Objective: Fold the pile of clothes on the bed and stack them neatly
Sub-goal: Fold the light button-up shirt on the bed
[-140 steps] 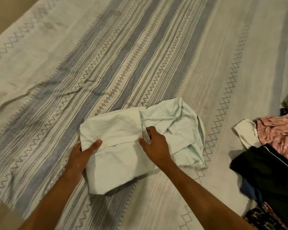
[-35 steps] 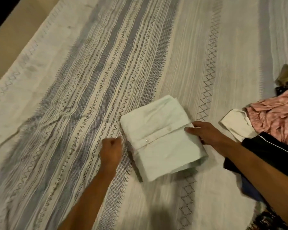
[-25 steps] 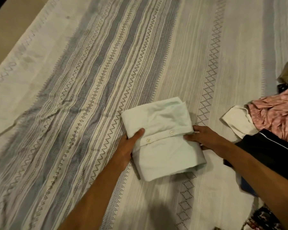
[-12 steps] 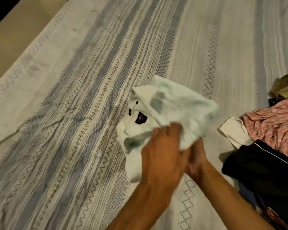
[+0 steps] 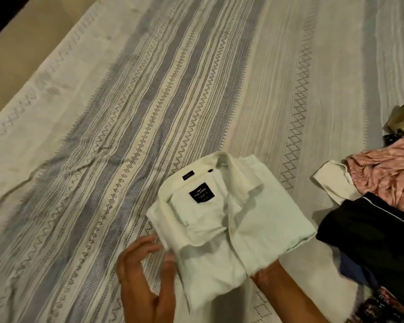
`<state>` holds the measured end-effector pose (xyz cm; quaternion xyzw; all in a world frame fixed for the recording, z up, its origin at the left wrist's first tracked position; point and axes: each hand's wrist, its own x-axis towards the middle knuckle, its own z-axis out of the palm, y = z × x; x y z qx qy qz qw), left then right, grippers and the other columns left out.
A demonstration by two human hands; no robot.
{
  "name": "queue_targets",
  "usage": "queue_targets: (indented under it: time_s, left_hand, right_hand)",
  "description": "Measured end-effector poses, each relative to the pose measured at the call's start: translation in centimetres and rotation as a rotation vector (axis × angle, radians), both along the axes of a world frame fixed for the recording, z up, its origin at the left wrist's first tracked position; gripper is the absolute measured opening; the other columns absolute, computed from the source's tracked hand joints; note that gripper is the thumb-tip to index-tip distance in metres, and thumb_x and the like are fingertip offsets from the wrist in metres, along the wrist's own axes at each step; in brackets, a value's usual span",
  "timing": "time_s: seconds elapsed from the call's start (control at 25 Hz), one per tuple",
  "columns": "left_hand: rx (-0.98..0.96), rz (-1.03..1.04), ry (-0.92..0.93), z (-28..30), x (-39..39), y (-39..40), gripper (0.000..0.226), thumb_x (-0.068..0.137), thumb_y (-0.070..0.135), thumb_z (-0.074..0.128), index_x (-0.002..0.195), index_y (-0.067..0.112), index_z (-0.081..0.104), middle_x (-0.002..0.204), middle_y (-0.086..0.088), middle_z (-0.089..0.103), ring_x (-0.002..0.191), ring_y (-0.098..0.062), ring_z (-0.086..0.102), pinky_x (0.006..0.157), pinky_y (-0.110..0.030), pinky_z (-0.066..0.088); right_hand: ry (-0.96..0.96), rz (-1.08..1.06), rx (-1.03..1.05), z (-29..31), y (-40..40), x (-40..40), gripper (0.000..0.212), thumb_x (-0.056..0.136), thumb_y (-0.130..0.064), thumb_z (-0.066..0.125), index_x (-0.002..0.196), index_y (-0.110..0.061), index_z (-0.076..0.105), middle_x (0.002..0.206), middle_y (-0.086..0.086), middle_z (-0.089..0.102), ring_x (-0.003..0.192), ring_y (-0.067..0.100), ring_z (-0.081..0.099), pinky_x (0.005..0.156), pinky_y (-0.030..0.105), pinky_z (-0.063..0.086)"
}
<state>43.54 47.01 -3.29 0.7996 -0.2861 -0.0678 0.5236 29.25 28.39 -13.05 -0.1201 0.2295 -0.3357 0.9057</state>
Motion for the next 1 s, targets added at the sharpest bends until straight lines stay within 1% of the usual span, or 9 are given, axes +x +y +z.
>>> queue_targets:
  time_s: [0.16,0.24,0.32,0.48,0.56,0.68,0.8,0.92,1.0]
  left_hand:
    - [0.171,0.410,0.826,-7.0,1.8,0.9,0.012,0.104,0.024,0.062,0.114,0.030,0.059,0.131,0.000,0.063,0.113,-0.024,0.063,0.086,-0.039,0.052]
    - [0.239,0.475,1.188,-8.6,2.3,0.7,0.029,0.106,0.042,0.053,0.124,0.020,0.057,0.131,-0.010,0.064,0.104,-0.027,0.063,0.088,-0.042,0.049]
    - [0.245,0.374,1.355,-9.5,2.2,0.5,0.055,0.102,0.059,0.046,0.131,0.014,0.057,0.124,-0.012,0.067,0.106,-0.028,0.065,0.095,-0.043,0.047]
    - [0.195,0.045,1.316,-8.8,1.2,0.3,0.084,0.062,0.067,0.087,0.127,0.018,0.063,0.117,-0.007,0.076,0.106,-0.027,0.072,0.085,-0.040,0.058]
    - [0.232,-0.161,1.228,-9.6,0.9,0.6,0.101,0.048,0.041,0.103,0.135,0.022,0.057,0.121,-0.002,0.076,0.111,-0.022,0.073,0.085,-0.037,0.061]
    - [0.289,-0.250,1.124,-10.4,0.8,0.1,0.108,0.056,0.004,0.101,0.144,0.031,0.046,0.134,0.005,0.070,0.123,-0.017,0.067,0.094,-0.035,0.060]
    - [0.257,-0.107,1.087,-10.6,1.3,-1.1,0.081,0.071,0.009,0.093,0.141,0.027,0.055,0.134,0.000,0.070,0.123,-0.023,0.067,0.093,-0.036,0.061]
    - [0.311,0.003,1.111,-9.7,1.3,-1.2,0.087,0.060,0.058,0.094,0.134,0.023,0.063,0.125,-0.006,0.073,0.112,-0.028,0.071,0.092,-0.049,0.059]
    - [0.337,-0.077,1.120,-9.6,1.0,-0.5,0.056,0.082,0.043,0.084,0.130,0.024,0.062,0.125,-0.005,0.071,0.115,-0.025,0.068,0.098,-0.046,0.056]
  right_hand:
    - [0.372,0.071,0.551,-0.3,3.3,-1.8,0.062,0.106,-0.054,0.037,0.136,-0.009,0.068,0.143,0.019,0.061,0.132,0.042,0.058,0.112,0.060,0.042]
    - [0.538,0.046,0.595,-0.8,4.0,-3.7,0.059,0.101,-0.057,0.043,0.134,-0.015,0.069,0.134,0.018,0.068,0.127,0.041,0.060,0.110,0.060,0.041]
    - [0.721,-0.019,0.551,-0.8,3.9,-5.3,0.061,0.099,-0.058,0.045,0.135,-0.013,0.066,0.127,0.020,0.070,0.113,0.038,0.064,0.096,0.054,0.050]
    - [1.032,-0.072,0.117,2.4,-0.1,-6.2,0.036,0.097,-0.054,0.057,0.113,-0.025,0.072,0.121,0.009,0.074,0.101,0.027,0.069,0.103,0.050,0.049]
    - [1.137,0.132,-0.150,3.8,-3.4,-5.0,0.058,0.076,-0.072,0.071,0.113,-0.027,0.076,0.116,0.000,0.077,0.104,0.018,0.072,0.101,0.040,0.051]
    - [1.390,0.637,-0.611,3.0,-7.5,-2.8,0.079,0.060,-0.086,0.076,0.116,-0.031,0.073,0.112,-0.012,0.074,0.103,0.012,0.068,0.087,0.030,0.050]
    - [1.318,0.869,-0.685,2.0,-8.3,-1.6,0.068,0.067,-0.066,0.088,0.122,-0.030,0.069,0.111,-0.012,0.073,0.102,0.009,0.068,0.086,0.029,0.053]
    - [1.171,0.838,-0.621,1.5,-5.6,-3.8,0.060,0.075,-0.039,0.092,0.129,-0.027,0.068,0.114,-0.011,0.076,0.106,0.010,0.071,0.102,0.036,0.054]
    - [1.070,0.797,-0.471,0.8,-3.0,-6.3,0.059,0.078,-0.024,0.092,0.131,-0.024,0.067,0.120,-0.007,0.076,0.111,0.015,0.072,0.105,0.043,0.054]
